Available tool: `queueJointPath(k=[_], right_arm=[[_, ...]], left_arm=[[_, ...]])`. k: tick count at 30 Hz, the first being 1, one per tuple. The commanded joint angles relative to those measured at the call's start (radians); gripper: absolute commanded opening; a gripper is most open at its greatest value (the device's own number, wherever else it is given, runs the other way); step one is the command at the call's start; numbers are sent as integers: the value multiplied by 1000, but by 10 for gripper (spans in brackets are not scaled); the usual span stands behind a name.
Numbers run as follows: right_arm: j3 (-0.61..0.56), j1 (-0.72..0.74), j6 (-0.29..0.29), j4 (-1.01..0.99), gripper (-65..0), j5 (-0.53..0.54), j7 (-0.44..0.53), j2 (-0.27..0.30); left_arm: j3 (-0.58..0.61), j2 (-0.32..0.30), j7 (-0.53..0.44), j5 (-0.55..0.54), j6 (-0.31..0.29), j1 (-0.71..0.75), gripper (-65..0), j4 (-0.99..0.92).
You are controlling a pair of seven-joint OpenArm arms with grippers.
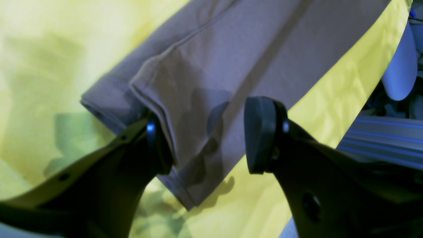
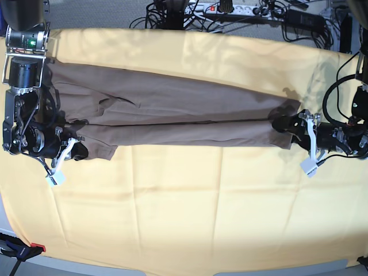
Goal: Fold the T-shirt properly
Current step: 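Lower the folded edge and open both grippers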
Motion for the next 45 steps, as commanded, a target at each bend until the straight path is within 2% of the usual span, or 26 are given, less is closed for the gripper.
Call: queueJointPath(k=[1, 9, 16, 24, 28, 34, 40, 41, 44, 45], right_arm=[[5, 26, 3, 33, -650, 29, 14, 18], [5, -45, 3, 217, -650, 124, -72, 23], [5, -196, 3, 442, -650, 129, -117, 33], [5, -347, 3, 615, -650, 129, -126, 141], [5, -396, 3, 653, -650, 130, -171, 182], [5, -434, 3, 654, -650, 158, -255, 189], [5, -434, 3, 654, -650, 74, -262, 190], [5, -434, 3, 654, -622, 71, -275, 195], [5, -439, 3, 654, -392, 117, -316, 227], [5, -439, 3, 655, -337, 148, -335, 240]], left_arm=[[-12, -19, -18, -19, -6, -25, -307, 11], [-13, -19, -18, -19, -6, -25, -307, 11], [-13, -19, -18, -19, -6, -26, -307, 11], [-13, -20, -18, -19, -6, -26, -307, 11], [-23, -20, -18, -19, -6, -26, -307, 11], [-128, -20, -18, -20, -6, -28, -307, 11], [-296, -20, -17, -19, -6, -28, -307, 11], [-321, -20, -17, -19, -6, -28, -307, 11], [-387, -22, -17, -19, -6, -28, -307, 11], [-404, -23, -18, -19, -6, -28, -307, 11]])
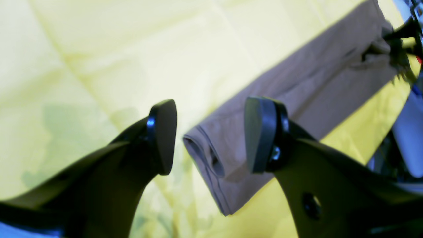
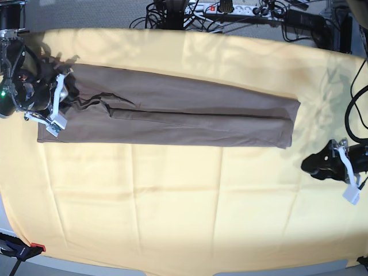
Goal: Fold the T-shirt properly
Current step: 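Lower the folded edge and open both grippers, then move the left gripper to the folded strip's end and grasp it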
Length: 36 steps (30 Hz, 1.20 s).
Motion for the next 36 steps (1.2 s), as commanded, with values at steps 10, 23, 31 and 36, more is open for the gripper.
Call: queueJointPath(k=[10, 23, 31, 36], right_arm=[[96, 20, 5, 130, -371, 329, 51, 109], [139, 9, 5, -47, -650, -188, 366, -120], [138, 8, 5, -194, -650, -200, 365, -189], [138, 11, 5, -194, -650, -193, 362, -189]], left_arm=[[-171, -27, 13, -20, -6, -25, -308, 12], [-435, -14, 9, 26, -2, 247, -307, 12], [-460, 8, -68, 137, 29, 410, -302, 12], [-460, 85, -72, 155, 42, 427, -257, 12]])
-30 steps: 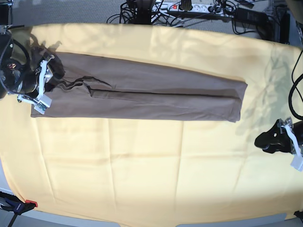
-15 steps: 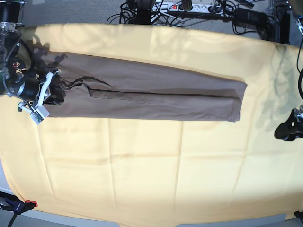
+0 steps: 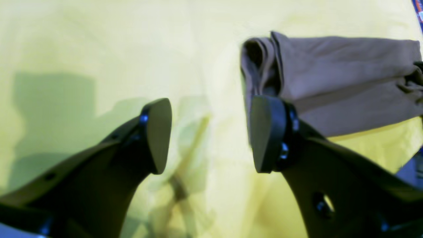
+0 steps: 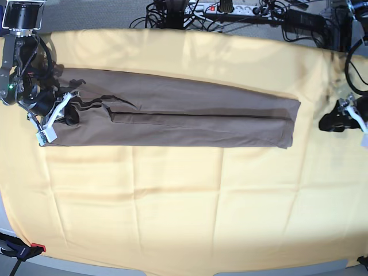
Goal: Fold the T-shirt properly
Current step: 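Move the left gripper to the folded strip's end and grasp it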
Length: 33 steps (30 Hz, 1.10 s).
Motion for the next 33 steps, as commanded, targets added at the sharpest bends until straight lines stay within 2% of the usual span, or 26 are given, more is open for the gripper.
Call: queueJointPath(k=[1, 9, 13, 18, 27, 28, 30, 33], right_arm=[[2, 10, 0, 5, -650, -1, -15, 12], [2, 13, 0, 5, -650, 34, -27, 13], [2, 14, 0, 5, -650, 33, -27, 13], [2, 14, 0, 5, -650, 34, -26, 13], [2, 14, 0, 5, -650, 75, -27, 13], [2, 14, 0, 5, -650, 75, -27, 13], [2, 14, 0, 5, -650, 74, -27, 13], [2, 14, 0, 5, -650, 75, -27, 13]], left_arm=[[-11, -15, -14, -7, -3, -2, -257, 13], [-2, 108, -121, 145, -2, 0, -257, 13], [19, 154, -142, 212, -2, 0, -257, 13], [64, 188, -148, 183, -2, -1, -257, 13], [183, 198, -119, 81, -3, -3, -262, 13], [183, 198, -119, 80, -2, -7, -277, 13], [183, 197, -118, 85, -3, -18, -364, 13], [183, 197, -117, 84, -2, -37, -587, 13]])
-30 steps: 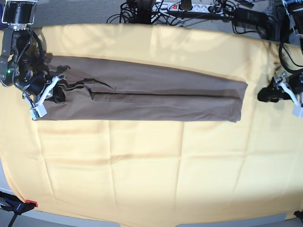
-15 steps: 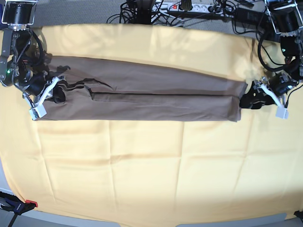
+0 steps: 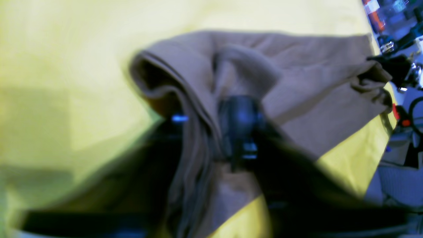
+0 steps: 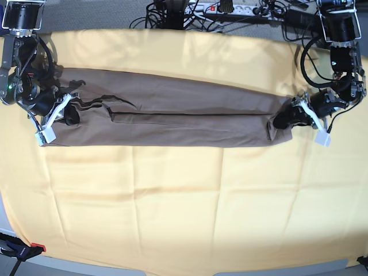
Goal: Fold the T-shirt properly
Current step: 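Move the left gripper to the folded strip's end and grasp it, then fold the strip end with the left gripper toward the right gripper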
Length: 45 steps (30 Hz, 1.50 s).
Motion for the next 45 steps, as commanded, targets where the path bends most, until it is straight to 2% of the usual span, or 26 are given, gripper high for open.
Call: queueJointPath(k=[1, 4, 7, 10, 13, 16, 18, 20, 25, 29, 41, 45], right_arm=[[2, 11, 6, 5, -650, 13, -10, 13], [2, 11, 6, 5, -650, 13, -10, 13], [2, 11, 6, 5, -650, 13, -10, 13], [2, 11, 6, 5, -650, 13, -10, 13], [2, 10, 6, 5, -650, 13, -10, 12], [2, 10, 6, 5, -650, 10, -10, 12], [2, 11, 6, 5, -650, 10, -10, 12], [2, 11, 6, 5, -650, 9, -10, 12], [2, 10, 6, 5, -650, 6, -10, 11], [2, 10, 6, 5, -650, 6, -10, 11], [2, 10, 6, 5, -650, 6, -10, 11], [2, 10, 6, 5, -650, 6, -11, 11]], left_arm=[[-2, -16, 18, 6, 5, -19, -650, 8], [-3, -16, 22, 5, 8, -43, -650, 8], [-3, -15, 23, 5, 39, -70, -650, 9], [-3, -15, 27, 2, 38, -94, -650, 9], [-3, -15, 91, -87, 31, -110, -650, 9], [-3, -14, 181, -248, -40, -109, -650, 10], [-3, -15, 261, -365, -44, -110, -650, 10], [-3, -14, 298, -365, -44, -111, -650, 14], [-3, 4, 288, -365, -44, -110, -650, 29], [-2, 65, 274, -365, -44, -110, -650, 29], [0, 314, 274, -365, -44, -110, -650, 29], [1, 374, 274, -365, -44, -110, -650, 29]])
